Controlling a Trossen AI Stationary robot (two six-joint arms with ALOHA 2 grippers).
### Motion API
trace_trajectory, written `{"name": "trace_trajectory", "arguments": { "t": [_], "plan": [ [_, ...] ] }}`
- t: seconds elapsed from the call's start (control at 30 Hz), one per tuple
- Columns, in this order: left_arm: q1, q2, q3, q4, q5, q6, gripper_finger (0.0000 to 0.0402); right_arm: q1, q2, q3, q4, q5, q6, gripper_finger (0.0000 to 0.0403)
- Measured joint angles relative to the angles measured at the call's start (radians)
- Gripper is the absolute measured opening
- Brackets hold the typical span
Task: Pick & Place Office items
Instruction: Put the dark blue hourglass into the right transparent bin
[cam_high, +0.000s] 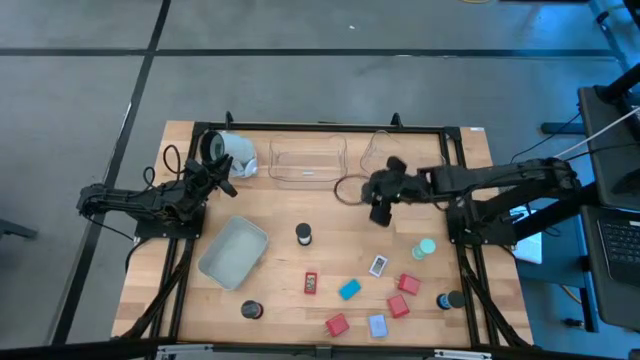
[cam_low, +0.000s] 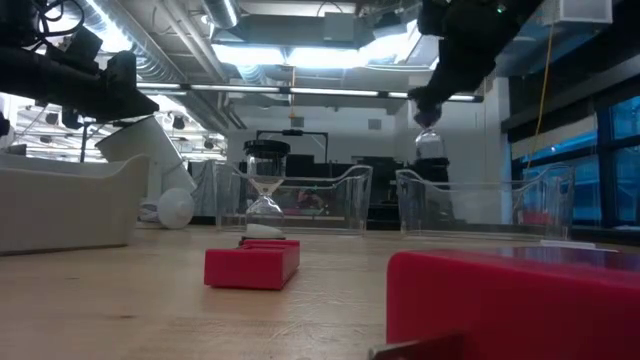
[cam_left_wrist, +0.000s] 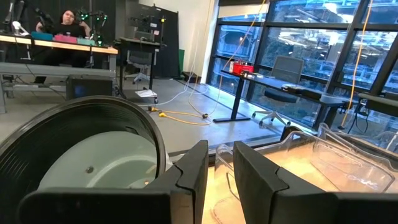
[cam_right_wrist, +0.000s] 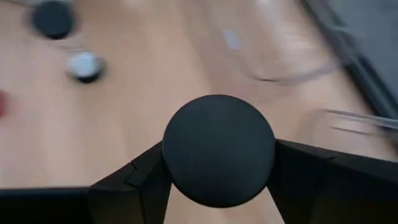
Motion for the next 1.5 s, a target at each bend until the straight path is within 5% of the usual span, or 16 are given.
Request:
{"name": "trace_trajectory", "arguments": {
  "t": [0.27,0.47,0.67,0.77,0.87,1.5],
  "plan": [
    [0.000,0.000,0.000,0.000,0.002,-0.001,0.0072,-0.265,-0.157,0.003,-0.061,0.022,-0.050,0.0205],
    [0.000,0.000,0.000,0.000,0.001,-0.009,0.0072,-0.431,-0.138,-0.048,0.028,0.012,-0.053,0.0210],
    [0.000,0.000,0.000,0.000,0.002,-0.009,0.0072,-0.586,-0.089,-0.209,0.239,-0.072,-0.085,0.0208],
    [0.000,0.000,0.000,0.000,0.002,-0.009,0.0072,-0.660,-0.083,-0.281,0.362,-0.212,-0.042,0.0208],
    [0.000,0.000,0.000,0.000,0.002,-0.010,0.0072,-0.679,-0.084,-0.338,0.481,-0.288,-0.021,0.0208],
    [0.000,0.000,0.000,0.000,0.001,-0.009,0.0072,-0.677,0.055,-0.388,0.536,-0.198,0.020,0.0209]
  ]
}}
